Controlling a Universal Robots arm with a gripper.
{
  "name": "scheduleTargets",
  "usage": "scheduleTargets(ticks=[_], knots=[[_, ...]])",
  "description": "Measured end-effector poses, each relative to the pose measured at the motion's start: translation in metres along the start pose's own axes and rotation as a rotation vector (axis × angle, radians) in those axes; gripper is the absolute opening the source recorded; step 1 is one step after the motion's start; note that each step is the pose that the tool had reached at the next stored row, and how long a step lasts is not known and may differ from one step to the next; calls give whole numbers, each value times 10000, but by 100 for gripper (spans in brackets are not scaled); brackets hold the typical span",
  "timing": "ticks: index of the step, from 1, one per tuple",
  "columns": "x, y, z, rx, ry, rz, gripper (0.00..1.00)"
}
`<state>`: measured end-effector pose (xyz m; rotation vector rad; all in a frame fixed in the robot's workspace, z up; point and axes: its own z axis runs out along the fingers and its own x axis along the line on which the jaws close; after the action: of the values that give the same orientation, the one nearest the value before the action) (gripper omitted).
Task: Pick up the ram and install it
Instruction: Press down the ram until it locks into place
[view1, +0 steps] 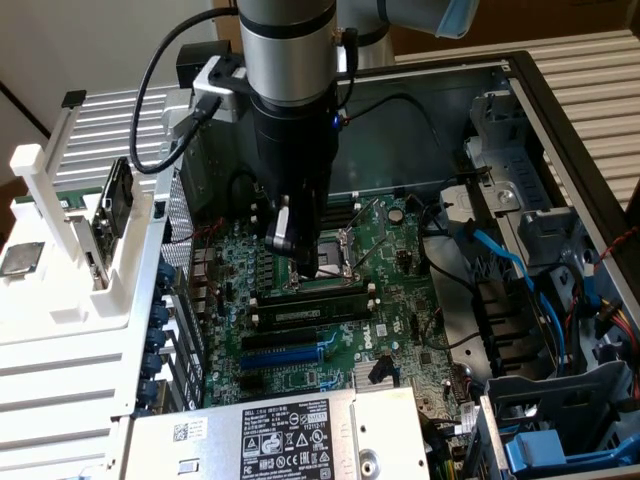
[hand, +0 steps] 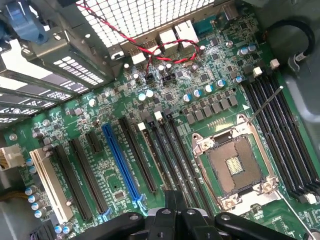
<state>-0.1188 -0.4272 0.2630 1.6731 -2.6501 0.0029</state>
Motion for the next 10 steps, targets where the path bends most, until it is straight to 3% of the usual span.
scheduleTargets(ticks=[1, 10], knots=[[0, 0, 0, -4, -3, 423, 10], [0, 0, 0, -15, -9, 1627, 10]])
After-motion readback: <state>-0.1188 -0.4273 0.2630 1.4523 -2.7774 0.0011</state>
